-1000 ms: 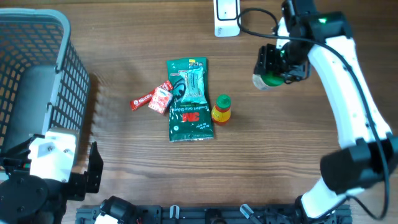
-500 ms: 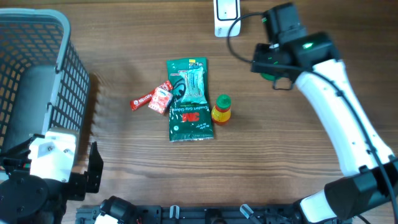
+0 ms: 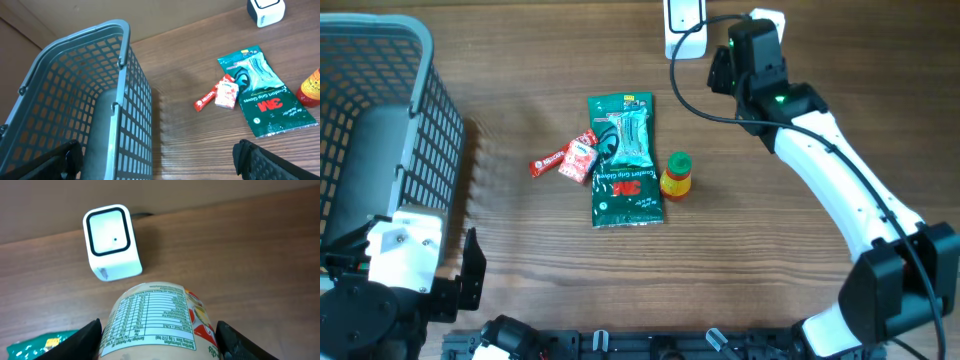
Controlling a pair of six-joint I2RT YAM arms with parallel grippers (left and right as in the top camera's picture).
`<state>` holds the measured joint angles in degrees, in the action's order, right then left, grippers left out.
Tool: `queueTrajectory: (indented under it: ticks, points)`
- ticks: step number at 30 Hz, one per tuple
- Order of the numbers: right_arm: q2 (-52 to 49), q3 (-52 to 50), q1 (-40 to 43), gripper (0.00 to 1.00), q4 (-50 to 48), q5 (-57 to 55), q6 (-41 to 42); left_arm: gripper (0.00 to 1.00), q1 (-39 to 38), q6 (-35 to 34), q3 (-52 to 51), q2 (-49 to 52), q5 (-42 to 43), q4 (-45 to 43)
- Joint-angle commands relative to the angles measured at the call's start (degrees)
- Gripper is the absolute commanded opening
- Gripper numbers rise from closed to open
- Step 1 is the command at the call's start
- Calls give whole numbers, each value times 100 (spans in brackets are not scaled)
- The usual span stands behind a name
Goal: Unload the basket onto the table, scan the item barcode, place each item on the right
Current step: 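Carry the container to the white scanner and hold its label before it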
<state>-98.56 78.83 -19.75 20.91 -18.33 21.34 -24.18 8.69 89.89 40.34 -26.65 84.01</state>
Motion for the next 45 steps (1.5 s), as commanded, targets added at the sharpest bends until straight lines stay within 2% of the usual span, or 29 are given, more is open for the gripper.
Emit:
queueTrajectory:
  ticks: [1, 3, 7, 9, 15, 21, 26, 31, 36, 45]
  points:
    - [-466, 31, 142, 52, -446, -238, -195, 100, 46, -52, 11, 26, 48, -15]
    - [-728, 31, 225, 51, -857, -262, -354, 100, 46, -52, 11, 26, 48, -13]
    - [-1123, 31, 254, 36, -1438, -262, -732, 100, 46, -52, 11, 26, 48, -15]
    - [-1274, 31, 254, 35, -1665, -216, -885, 100, 46, -52, 11, 26, 48, -15]
    - [-1451, 31, 254, 40, -1998, 533, -1226, 100, 46, -52, 11, 26, 48, -13]
    - [-1626, 31, 254, 40, -2905, 577, -1596, 100, 46, -52, 11, 26, 48, -13]
    - [-1873, 31, 254, 48, -3545, 581, -1604, 100, 46, -52, 11, 26, 48, -13]
    - [-2321, 31, 254, 54, -4704, 964, -1860, 100, 46, -52, 11, 26, 48, -13]
    - [-2785, 44, 251, 54, -5779, 1394, -1816, 100, 46, -52, 11, 26, 48, -13]
    - [-3626, 857, 247, 55, -6089, 1589, -1814, 100, 46, -52, 11, 26, 50, -13]
